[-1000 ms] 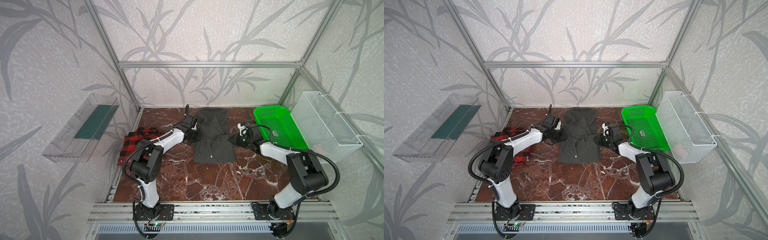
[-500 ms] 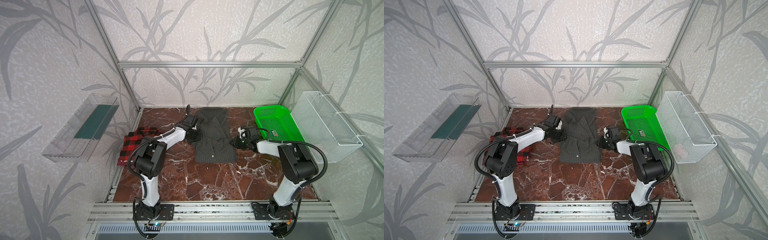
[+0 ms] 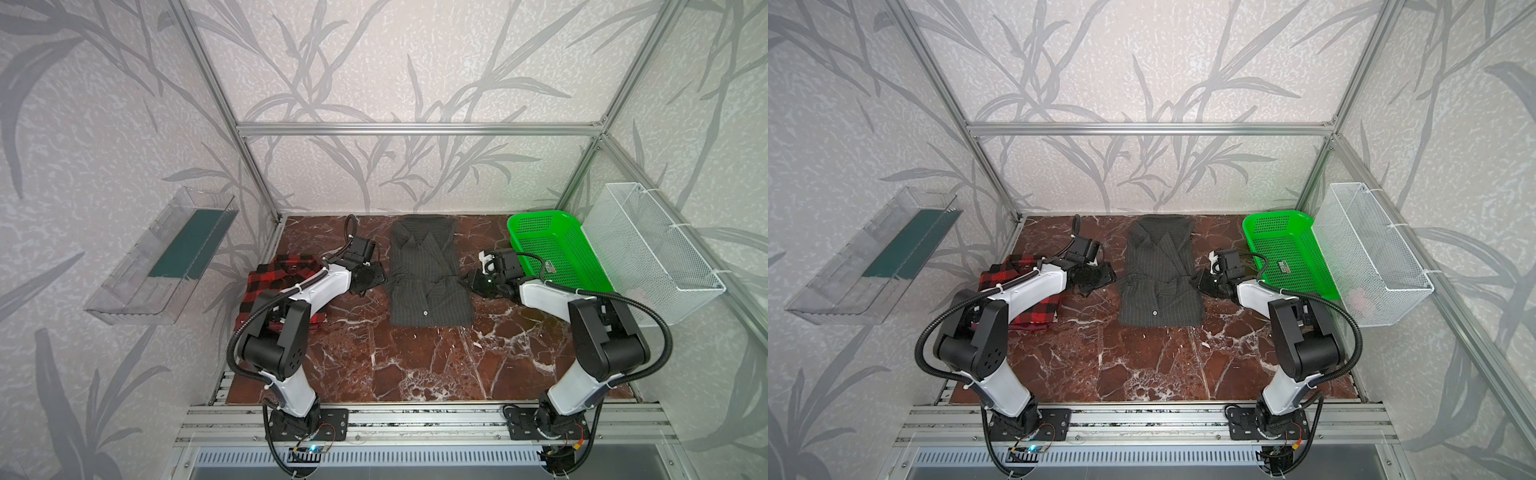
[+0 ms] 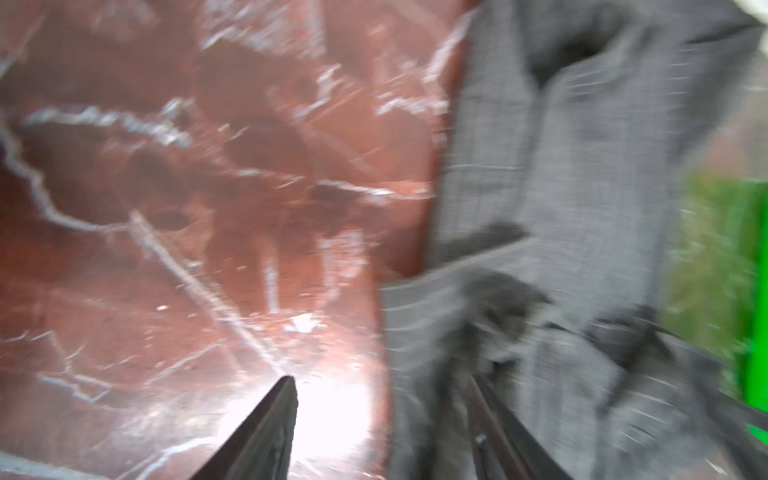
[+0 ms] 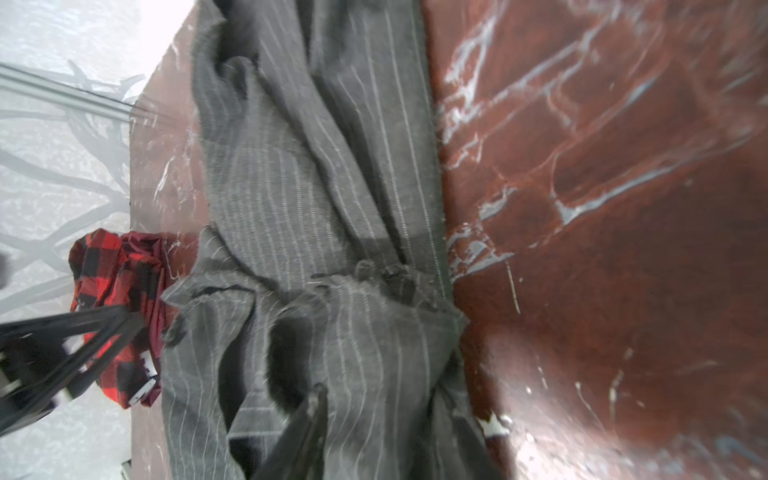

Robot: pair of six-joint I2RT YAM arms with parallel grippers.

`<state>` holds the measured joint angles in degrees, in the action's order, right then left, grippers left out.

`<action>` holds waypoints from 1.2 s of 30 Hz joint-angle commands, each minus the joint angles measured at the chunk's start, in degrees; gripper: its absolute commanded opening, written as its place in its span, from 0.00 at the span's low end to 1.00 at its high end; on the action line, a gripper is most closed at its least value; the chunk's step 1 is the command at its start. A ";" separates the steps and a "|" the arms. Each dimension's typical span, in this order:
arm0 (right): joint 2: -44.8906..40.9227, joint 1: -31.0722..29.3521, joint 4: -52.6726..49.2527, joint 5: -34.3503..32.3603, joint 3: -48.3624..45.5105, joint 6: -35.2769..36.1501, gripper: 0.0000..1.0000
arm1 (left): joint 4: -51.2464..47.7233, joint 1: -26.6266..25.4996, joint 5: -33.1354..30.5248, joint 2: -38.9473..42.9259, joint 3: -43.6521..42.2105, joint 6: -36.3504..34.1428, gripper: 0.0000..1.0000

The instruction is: Fold and stack the long sleeve shirts

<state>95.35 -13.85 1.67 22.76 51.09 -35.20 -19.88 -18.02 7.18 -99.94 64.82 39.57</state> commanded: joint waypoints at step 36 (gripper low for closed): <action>-0.51 -14.77 -6.68 2.83 10.94 4.84 0.46 | 23.44 -2.73 13.97 -9.50 -1.02 9.71 0.00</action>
<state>93.78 -24.51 -2.94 26.59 57.67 -32.56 3.27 -19.22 21.08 -111.13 62.41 48.47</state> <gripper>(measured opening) 0.459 0.048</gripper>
